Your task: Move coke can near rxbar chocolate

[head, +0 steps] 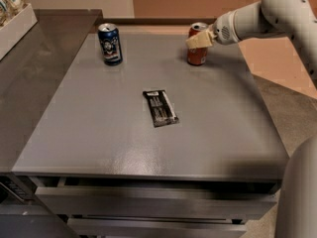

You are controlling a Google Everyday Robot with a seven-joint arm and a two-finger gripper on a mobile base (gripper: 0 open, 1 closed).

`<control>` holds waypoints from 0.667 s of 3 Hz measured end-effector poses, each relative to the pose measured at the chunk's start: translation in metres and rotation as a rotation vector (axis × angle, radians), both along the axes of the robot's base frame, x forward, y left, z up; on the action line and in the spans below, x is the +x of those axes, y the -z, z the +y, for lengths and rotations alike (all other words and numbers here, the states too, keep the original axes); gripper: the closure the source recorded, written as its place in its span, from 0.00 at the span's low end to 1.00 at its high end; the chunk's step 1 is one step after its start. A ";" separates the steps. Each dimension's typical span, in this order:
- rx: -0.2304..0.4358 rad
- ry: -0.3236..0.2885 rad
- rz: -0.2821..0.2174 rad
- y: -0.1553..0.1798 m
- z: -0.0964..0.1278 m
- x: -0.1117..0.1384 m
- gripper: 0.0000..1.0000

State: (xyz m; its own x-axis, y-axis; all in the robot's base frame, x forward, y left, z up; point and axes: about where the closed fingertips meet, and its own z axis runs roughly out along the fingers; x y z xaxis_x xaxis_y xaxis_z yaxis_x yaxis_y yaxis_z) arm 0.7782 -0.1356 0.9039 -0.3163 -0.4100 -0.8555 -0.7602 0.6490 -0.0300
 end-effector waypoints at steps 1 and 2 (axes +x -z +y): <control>-0.003 -0.039 -0.005 -0.005 0.005 -0.016 0.86; 0.010 -0.113 -0.011 -0.009 0.019 -0.042 1.00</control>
Offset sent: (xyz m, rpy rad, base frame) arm -0.0853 0.0310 0.0205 0.0265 -0.0273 0.2141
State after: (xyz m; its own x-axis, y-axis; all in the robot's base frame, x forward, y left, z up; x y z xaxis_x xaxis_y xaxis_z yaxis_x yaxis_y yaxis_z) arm 0.7360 -0.1171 0.9133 -0.2589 -0.4344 -0.8627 -0.8285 0.5591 -0.0329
